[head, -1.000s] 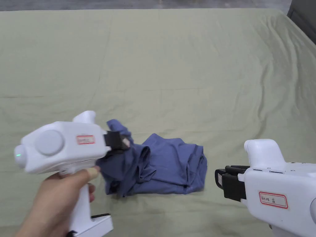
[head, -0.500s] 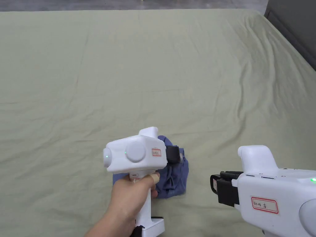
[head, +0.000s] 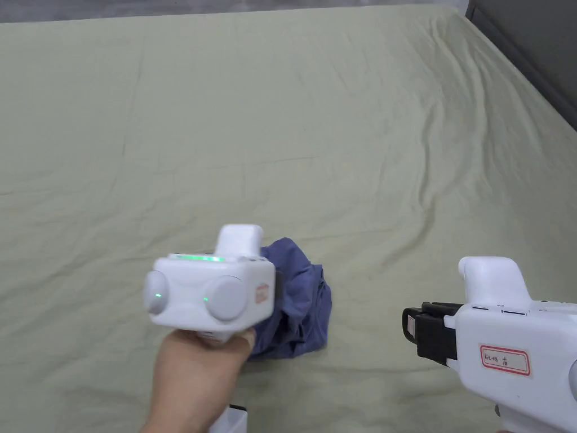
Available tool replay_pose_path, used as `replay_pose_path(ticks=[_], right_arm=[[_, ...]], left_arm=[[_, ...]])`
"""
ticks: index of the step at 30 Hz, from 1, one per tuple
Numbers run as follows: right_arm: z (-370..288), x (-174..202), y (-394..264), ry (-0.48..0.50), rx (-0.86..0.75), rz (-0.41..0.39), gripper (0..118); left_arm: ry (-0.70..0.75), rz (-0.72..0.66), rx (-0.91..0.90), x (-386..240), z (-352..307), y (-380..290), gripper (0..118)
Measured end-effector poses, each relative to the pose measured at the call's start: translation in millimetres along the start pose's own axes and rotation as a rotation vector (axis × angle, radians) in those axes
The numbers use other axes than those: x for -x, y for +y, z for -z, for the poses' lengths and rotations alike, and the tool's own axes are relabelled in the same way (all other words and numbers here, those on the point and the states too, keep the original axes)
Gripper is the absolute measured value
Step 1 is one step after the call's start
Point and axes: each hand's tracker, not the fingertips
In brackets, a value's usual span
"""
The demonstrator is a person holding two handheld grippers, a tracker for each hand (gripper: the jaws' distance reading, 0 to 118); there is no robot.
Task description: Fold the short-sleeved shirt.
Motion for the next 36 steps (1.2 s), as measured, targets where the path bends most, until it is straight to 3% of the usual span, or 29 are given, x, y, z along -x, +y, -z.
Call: replay_pose_path(ticks=[3, 7, 14, 19, 26, 28, 31, 34, 36], right_arm=[[-3, -5, -3, -0.014, 0.004, 0.007, 3], [-11, -10, -6, -0.046, 0.013, 0.001, 3], [-23, -16, 2, -0.079, -0.031, 0.017, 3], [-12, -2, 19, -0.059, -0.049, -0.010, 3], [81, 62, 49, 0.053, 0.008, -0.096, 3], [113, 73, 53, 0.058, 0.035, -0.105, 3], [171, 75, 48, -0.012, 0.121, -0.115, 3], [221, 61, 32, -0.029, 0.282, -0.064, 3], [216, 59, 31, -0.011, 0.204, -0.057, 3]], left_arm=[[0.053, 0.119, 0.095, -40, 45, -15, 1], [0.106, 0.219, 0.052, -74, 60, -17, 1], [-0.177, 0.110, 0.006, -85, 36, 3, 1], [-0.199, -0.029, -0.098, -13, -25, 3, 1], [0.069, -0.225, -0.109, 119, -86, -22, 1], [0.083, -0.250, -0.104, 134, -96, -31, 1], [0.082, -0.273, -0.104, 138, -102, -37, 1], [0.072, -0.271, -0.094, 135, -97, -38, 1], [0.060, -0.267, -0.084, 134, -91, -35, 1]])
